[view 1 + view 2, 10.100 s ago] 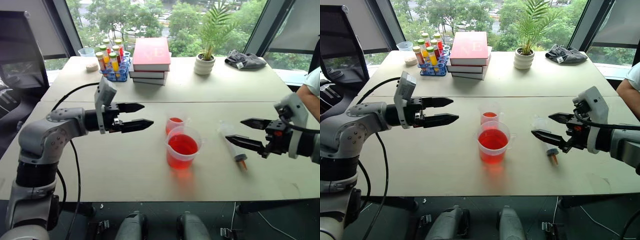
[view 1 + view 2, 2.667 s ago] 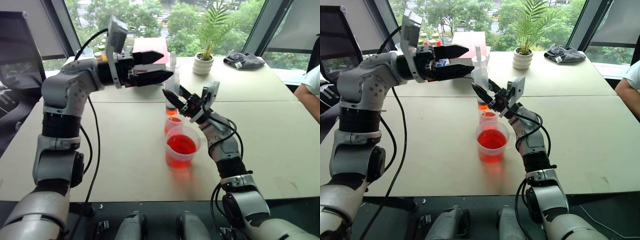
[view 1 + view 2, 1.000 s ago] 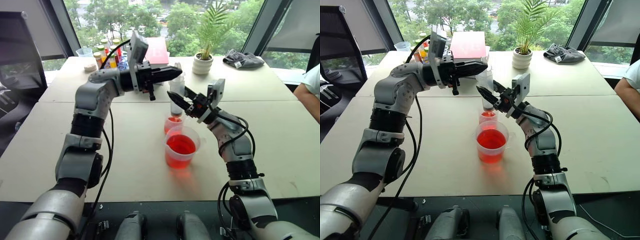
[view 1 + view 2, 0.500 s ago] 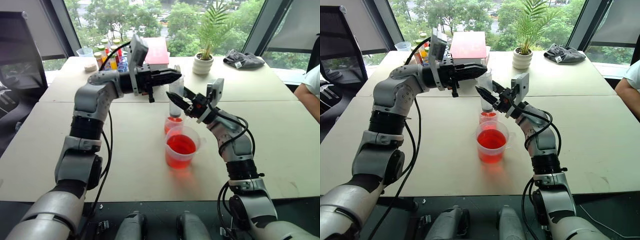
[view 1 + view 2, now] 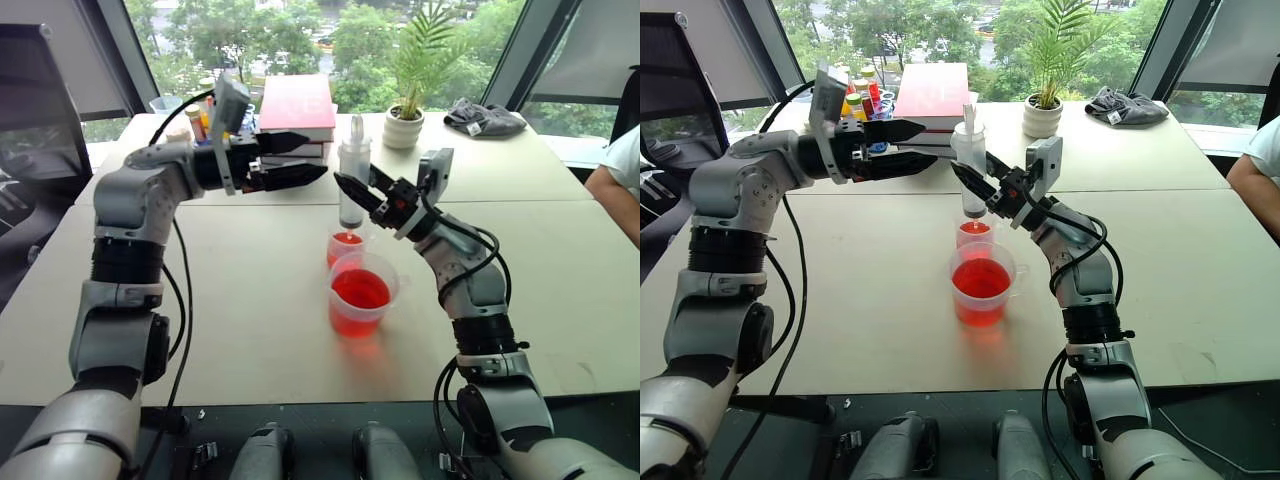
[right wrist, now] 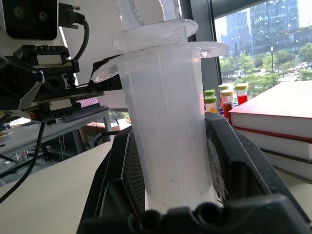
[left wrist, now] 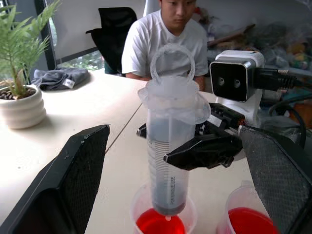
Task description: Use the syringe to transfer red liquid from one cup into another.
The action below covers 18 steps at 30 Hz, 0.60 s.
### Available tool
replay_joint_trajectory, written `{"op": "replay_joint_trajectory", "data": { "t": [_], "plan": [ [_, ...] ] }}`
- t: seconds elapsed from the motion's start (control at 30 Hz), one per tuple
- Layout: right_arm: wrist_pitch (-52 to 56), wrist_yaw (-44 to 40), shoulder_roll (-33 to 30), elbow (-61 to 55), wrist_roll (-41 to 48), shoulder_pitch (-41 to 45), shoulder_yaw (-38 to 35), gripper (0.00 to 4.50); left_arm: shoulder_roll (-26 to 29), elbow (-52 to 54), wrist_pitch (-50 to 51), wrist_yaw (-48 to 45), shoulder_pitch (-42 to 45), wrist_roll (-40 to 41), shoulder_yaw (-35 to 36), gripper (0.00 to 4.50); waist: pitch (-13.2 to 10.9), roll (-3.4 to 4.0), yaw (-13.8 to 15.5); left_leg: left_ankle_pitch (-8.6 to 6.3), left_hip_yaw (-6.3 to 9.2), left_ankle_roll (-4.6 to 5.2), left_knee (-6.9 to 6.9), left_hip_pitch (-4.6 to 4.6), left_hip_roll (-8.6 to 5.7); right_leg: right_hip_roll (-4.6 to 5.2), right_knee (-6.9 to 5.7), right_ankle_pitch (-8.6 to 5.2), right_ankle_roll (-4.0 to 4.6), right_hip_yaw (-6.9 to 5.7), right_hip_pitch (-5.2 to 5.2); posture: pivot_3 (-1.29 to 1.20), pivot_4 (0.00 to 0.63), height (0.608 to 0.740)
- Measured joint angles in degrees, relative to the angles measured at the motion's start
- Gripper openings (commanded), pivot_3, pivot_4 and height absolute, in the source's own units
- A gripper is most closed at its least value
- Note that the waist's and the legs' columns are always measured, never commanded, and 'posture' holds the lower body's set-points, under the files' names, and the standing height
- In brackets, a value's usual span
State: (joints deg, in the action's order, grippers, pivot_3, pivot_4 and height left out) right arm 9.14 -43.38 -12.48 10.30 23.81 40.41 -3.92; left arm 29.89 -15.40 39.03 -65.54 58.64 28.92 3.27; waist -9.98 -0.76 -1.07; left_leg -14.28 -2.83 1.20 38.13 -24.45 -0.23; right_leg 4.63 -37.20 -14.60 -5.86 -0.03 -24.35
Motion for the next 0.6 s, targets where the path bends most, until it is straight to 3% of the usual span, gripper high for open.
{"op": "replay_joint_trajectory", "data": {
  "t": [0.2, 0.37, 0.5, 0.6],
  "plan": [
    [9.4, 11.8, -1.9, -1.1, 1.7, 7.4, -5.1, 1.38, 1.6, 6.9, 3.0, 2.0, -5.4, 2.1, 0.4, 4.45, 0.0, 0.01, 0.5, 0.00, 0.02, -0.02, 0.04, -0.03, -0.04, 0.21, 0.00, 0.01, 0.02, 0.00, 0.00, 0.00, 0.150, 0.740],
    [40.4, 23.2, -16.1, -6.2, 6.1, 14.6, -9.7, 1.38, 1.6, 10.8, 3.2, 3.9, -11.2, 2.6, 0.2, 4.45, 0.0, 0.00, 0.4, -0.01, 0.07, -0.05, -0.19, -0.05, -0.05, 0.46, 0.15, -0.01, 0.07, -0.04, -0.06, 0.00, 0.150, 0.740],
    [61.0, 21.5, -29.5, -7.5, 5.9, 11.8, -3.4, 1.38, 1.4, 12.4, 3.4, 4.9, -12.9, 3.1, -0.1, 4.45, 0.0, 0.00, 0.2, -0.03, 0.02, -0.02, -0.25, -0.11, -0.05, 0.51, 0.27, -0.08, 0.20, -0.01, -0.10, 0.00, 0.150, 0.740],
    [65.6, 19.0, -34.0, -7.2, 4.3, 8.4, 2.7, 1.38, 1.1, 13.9, 3.3, 5.6, -13.4, 3.8, -0.2, 4.45, 0.0, 0.05, -0.1, -0.03, -0.06, -0.01, -0.25, -0.10, -0.05, 0.50, 0.24, -0.06, 0.16, 0.03, -0.14, 0.00, 0.150, 0.740]
  ]
}}
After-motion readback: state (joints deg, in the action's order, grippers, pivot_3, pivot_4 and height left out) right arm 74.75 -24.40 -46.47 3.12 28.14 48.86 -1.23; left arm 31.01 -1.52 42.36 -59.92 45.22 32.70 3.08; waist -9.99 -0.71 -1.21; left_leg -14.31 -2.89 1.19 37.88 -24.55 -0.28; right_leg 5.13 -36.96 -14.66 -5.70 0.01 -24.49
